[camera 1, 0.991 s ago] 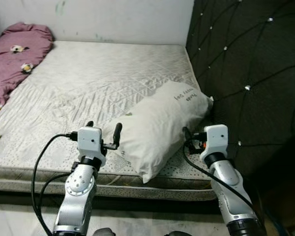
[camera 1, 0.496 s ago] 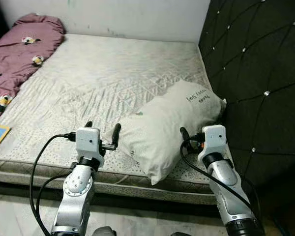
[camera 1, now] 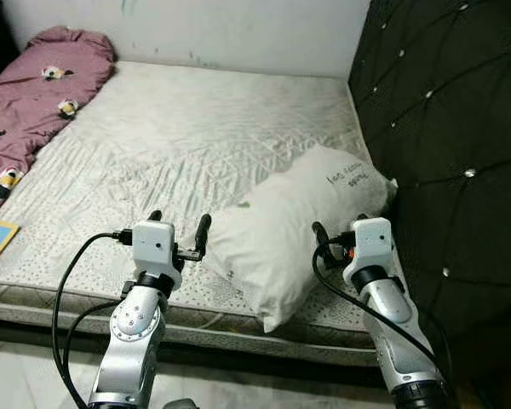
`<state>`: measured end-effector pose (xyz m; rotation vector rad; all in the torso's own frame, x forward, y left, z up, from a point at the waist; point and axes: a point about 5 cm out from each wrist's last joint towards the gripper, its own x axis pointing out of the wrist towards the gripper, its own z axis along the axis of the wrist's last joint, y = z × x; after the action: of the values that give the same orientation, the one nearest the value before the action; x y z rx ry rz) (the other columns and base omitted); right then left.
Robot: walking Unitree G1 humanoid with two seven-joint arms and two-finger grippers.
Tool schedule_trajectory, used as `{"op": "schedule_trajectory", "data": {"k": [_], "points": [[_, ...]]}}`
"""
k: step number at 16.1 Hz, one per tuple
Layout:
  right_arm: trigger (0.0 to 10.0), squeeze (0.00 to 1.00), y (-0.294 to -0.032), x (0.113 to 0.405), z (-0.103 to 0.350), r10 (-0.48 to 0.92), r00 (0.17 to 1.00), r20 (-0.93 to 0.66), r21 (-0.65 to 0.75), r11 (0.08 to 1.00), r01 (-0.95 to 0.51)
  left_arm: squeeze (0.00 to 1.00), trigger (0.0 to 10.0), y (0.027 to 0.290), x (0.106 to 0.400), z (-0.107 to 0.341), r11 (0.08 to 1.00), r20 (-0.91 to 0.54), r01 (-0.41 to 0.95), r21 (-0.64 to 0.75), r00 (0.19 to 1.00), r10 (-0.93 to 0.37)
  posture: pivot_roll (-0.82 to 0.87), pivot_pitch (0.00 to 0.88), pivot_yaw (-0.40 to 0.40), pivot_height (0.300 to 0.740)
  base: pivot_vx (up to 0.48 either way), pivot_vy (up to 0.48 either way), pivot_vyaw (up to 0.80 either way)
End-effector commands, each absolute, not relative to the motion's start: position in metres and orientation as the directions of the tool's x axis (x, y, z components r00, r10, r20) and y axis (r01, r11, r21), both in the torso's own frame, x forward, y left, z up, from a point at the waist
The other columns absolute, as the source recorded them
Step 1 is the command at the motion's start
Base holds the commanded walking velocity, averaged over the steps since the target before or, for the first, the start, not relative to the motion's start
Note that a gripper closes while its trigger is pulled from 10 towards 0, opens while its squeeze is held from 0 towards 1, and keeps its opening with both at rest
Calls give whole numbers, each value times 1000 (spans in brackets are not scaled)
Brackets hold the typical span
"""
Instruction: Clean up the room
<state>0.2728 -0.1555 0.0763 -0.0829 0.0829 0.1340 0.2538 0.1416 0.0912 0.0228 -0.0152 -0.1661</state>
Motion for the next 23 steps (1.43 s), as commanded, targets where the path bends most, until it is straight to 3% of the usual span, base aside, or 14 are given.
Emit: {"op": "schedule_trajectory", "data": {"k": [1, 6, 23], "points": [[10000, 0, -158, 274, 80, 121, 990, -77, -73, 989, -127, 0, 10000, 140, 254, 94, 985, 27, 173, 20, 984, -174, -59, 0, -19, 740, 322, 0, 0], [10000, 0, -158, 274, 80, 121, 990, -77, -74, 989, -127, 0, 10000, 140, 254, 94, 985, 25, 173, 20, 985, -173, -60, 0, -18, 740, 311, 0, 0], [10000, 0, -156, 274, 74, 137, 985, -100, -61, 988, -144, 0, 10000, 150, 249, 88, 992, -9, 126, 29, 992, -125, -45, 0, -23, 740, 0, 0, 0]]}}
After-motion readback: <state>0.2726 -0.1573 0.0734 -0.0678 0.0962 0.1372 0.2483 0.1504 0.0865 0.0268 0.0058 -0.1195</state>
